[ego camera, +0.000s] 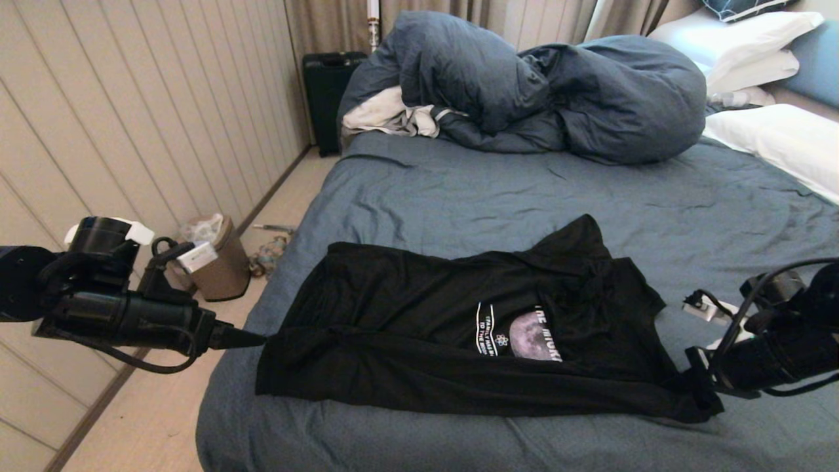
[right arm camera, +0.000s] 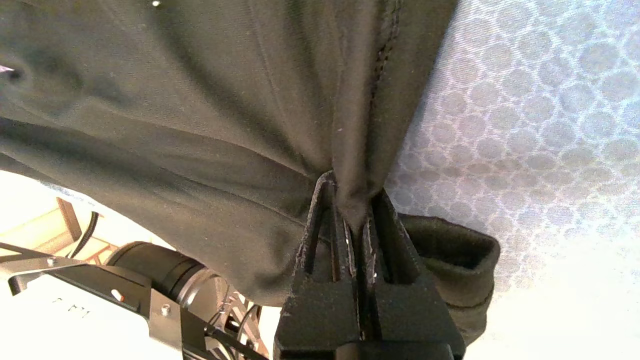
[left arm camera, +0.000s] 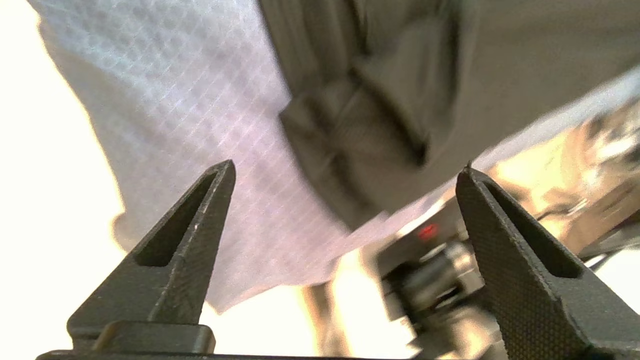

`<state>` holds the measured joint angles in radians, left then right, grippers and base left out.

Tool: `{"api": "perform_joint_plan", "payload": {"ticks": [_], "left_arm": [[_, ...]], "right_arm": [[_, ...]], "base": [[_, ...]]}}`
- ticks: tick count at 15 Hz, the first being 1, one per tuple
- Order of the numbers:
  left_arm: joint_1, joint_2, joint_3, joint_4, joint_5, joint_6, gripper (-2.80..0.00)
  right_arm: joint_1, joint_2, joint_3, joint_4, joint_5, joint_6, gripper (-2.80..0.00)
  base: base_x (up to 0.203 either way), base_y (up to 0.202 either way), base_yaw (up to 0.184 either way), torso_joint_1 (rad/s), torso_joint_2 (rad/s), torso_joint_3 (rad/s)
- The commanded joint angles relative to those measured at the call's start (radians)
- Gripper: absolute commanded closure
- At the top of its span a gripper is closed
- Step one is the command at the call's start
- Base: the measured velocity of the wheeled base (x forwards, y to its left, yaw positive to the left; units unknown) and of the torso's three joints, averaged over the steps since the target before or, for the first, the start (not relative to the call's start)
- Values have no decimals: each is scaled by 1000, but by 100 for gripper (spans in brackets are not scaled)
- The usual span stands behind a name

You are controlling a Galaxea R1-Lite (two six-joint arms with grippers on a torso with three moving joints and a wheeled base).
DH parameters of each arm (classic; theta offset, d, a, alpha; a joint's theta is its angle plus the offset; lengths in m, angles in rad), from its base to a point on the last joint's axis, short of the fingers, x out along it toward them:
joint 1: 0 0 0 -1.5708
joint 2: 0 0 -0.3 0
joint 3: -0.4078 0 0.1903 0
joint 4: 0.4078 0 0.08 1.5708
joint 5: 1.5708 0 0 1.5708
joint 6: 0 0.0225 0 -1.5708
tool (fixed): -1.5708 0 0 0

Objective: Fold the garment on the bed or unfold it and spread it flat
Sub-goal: Fold the black T-shirt

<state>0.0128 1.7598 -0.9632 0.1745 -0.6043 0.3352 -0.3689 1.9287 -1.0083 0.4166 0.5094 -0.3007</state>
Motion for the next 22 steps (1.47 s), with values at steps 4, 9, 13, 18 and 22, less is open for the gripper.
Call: {"api": "perform_joint_plan", "payload": {"ticks": [4, 9, 13, 18, 22], "left_arm": [[29, -2, 28, 41, 3, 84, -280], [-78, 21, 114, 37, 31, 153, -280], [-144, 93, 101, 28, 49, 92, -280], [-154, 184, 10, 47, 49, -28, -280], [-158, 259, -47, 54, -1, -73, -280]], "right_arm": [[-7, 53, -49, 11, 6, -2, 0], [22, 90, -77, 13, -5, 15, 0], [16, 69, -75, 13, -5, 25, 0], [21, 18, -71, 11, -2, 28, 0], [25, -13, -70, 7, 5, 29, 0]], "base": [[0, 0, 0, 0, 0, 0], [0, 0, 0, 0, 0, 0], [0, 0, 0, 0, 0, 0], [0, 0, 0, 0, 0, 0], [0, 0, 0, 0, 0, 0]]}}
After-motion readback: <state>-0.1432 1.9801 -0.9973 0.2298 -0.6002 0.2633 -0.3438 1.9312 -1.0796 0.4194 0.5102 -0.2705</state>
